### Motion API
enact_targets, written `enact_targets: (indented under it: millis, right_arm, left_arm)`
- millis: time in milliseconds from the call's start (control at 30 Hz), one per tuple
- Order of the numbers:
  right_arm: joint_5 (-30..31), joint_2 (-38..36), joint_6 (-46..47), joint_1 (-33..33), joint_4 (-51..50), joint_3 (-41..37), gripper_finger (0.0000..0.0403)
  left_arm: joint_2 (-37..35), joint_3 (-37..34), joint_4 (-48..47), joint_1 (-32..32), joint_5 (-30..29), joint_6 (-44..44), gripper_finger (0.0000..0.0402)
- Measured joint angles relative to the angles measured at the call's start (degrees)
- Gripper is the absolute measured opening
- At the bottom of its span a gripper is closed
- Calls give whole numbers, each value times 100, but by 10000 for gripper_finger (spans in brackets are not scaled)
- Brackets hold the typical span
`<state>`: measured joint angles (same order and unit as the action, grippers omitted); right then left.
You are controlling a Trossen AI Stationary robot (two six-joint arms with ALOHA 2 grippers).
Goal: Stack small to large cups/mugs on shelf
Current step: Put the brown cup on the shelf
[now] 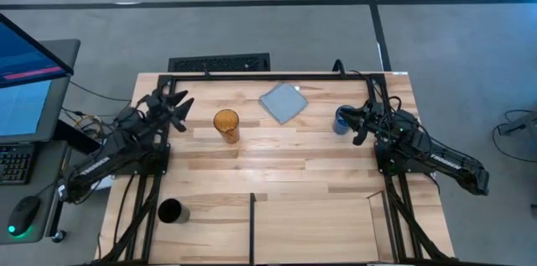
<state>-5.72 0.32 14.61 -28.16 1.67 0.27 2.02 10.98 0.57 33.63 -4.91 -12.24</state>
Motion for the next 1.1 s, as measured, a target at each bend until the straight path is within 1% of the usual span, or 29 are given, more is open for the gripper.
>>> enact_targets:
  millis: [133, 300, 433, 633, 767, 967, 1100]
  right_arm:
    - [2, 0, -1, 1, 0, 2, 113]
    - [96, 0, -2, 2, 0, 0, 113]
    - [132, 0, -2, 0, -1, 0, 113]
    - [131, 0, -2, 1, -13, 1, 113]
    - [131, 2, -2, 0, -31, 1, 113]
    - [131, 2, -2, 0, -31, 1, 113]
    - [131, 2, -2, 1, -31, 1, 113]
  left_arm:
    - [447, 584, -110, -2, 307, 238, 203]
    - [1483, 1672, -867, 0, 610, 454, 203]
    - [2478, 2797, -1959, -2, 902, 661, 203]
    - [4006, 4356, -3927, -2, 904, 667, 203]
    - [4947, 5016, -4595, 0, 896, 667, 203]
    - [6178, 5736, -4960, -2, 896, 523, 203]
    - [6915, 6183, -5402, -2, 868, 449, 203]
